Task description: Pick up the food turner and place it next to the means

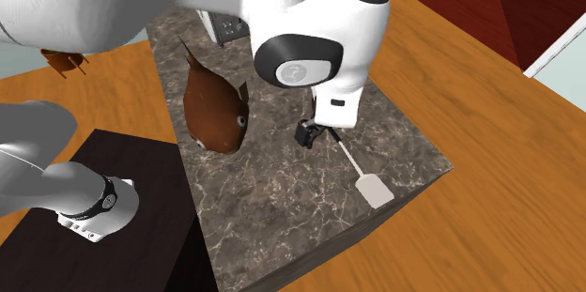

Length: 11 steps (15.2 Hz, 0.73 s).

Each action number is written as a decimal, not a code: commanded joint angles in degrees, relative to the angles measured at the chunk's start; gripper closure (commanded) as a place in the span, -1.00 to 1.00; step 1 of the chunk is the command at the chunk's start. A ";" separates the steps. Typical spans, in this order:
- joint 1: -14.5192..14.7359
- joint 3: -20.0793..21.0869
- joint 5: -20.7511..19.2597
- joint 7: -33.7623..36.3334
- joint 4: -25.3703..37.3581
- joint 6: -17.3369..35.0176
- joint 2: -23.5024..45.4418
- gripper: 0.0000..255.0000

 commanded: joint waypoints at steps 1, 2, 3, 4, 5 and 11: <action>1.16 -0.79 -1.48 4.41 5.73 -0.76 5.21 -1.00; 1.82 -1.31 -2.04 6.31 8.56 -1.17 7.68 -1.00; 2.48 -1.86 -2.53 8.13 11.51 -1.66 10.16 -1.00; 3.13 -2.42 -2.96 9.87 14.59 -2.22 12.67 -1.00; 3.60 -2.84 -3.19 10.98 16.75 -2.65 14.37 -1.00; 3.72 -3.14 -3.64 11.29 13.76 1.40 15.49 -1.00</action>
